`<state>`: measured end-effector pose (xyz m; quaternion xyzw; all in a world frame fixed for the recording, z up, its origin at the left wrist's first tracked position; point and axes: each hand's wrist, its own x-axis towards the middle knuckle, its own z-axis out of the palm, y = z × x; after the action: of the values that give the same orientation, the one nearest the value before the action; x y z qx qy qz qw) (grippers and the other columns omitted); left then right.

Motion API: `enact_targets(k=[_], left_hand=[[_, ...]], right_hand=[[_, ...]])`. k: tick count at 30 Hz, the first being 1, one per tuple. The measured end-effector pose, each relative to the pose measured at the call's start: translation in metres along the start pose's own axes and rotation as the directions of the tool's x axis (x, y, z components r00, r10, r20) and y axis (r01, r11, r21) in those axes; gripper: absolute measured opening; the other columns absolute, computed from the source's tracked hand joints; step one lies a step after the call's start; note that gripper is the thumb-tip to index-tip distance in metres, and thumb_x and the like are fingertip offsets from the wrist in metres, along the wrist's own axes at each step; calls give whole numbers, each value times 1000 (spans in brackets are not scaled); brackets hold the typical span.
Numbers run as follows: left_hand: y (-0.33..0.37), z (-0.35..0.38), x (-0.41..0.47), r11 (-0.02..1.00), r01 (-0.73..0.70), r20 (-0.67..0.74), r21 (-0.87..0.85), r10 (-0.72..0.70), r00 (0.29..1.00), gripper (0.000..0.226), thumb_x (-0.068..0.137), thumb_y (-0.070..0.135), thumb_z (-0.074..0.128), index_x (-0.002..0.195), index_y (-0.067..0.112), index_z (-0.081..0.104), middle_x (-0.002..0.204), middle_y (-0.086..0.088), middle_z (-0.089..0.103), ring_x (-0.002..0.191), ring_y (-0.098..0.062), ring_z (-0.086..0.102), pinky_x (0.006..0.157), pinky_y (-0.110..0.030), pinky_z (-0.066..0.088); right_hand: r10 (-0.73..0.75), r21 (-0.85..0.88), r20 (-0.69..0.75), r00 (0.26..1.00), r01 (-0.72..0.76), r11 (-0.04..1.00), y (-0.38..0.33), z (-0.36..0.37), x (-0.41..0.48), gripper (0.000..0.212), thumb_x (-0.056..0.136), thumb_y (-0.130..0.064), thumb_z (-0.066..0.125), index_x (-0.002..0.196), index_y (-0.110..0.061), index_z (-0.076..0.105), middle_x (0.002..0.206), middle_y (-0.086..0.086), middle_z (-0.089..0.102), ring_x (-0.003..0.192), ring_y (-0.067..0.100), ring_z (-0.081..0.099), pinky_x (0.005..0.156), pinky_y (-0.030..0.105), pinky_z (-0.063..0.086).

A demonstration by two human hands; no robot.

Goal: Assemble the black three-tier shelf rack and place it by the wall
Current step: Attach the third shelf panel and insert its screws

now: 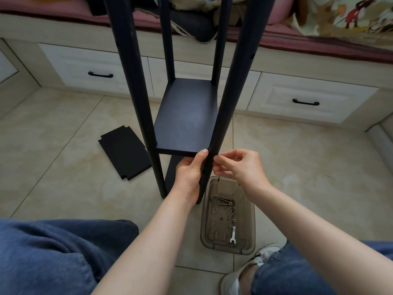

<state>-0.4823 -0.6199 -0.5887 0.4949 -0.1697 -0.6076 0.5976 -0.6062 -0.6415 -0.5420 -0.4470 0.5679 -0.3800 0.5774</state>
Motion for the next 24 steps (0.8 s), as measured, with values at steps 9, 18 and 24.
enact_targets(k=[9, 18, 24], left_hand=[[-1, 0, 2, 1000, -8, 23, 6, 8, 1000, 13, 97, 28, 65, 100, 17, 72, 98, -4, 78, 93, -18, 74, 76, -23, 53], [-3, 0, 2, 1000, -16, 18, -25, 16, 1000, 11, 97, 25, 66, 99, 15, 72, 92, -3, 78, 88, -16, 75, 68, -17, 55], [-4, 1, 1, 1000, -21, -8, 13, 21, 1000, 11, 95, 29, 68, 97, 20, 73, 94, -1, 78, 95, -19, 74, 79, -26, 53]], right_hand=[[31, -40, 33, 999, -29, 999, -3, -4, -3, 13, 85, -2, 74, 96, 4, 69, 75, 17, 74, 67, 21, 74, 59, 22, 58], [-16, -113, 46, 999, 21, 993, -3, -6, -4, 11, 87, 1, 71, 98, 3, 69, 78, 18, 74, 67, 19, 74, 60, 22, 59], [-169, -345, 28, 985, 168, 924, 3, -3, 0, 9, 88, -1, 70, 98, 0, 69, 77, 15, 74, 67, 21, 74, 68, 34, 63]])
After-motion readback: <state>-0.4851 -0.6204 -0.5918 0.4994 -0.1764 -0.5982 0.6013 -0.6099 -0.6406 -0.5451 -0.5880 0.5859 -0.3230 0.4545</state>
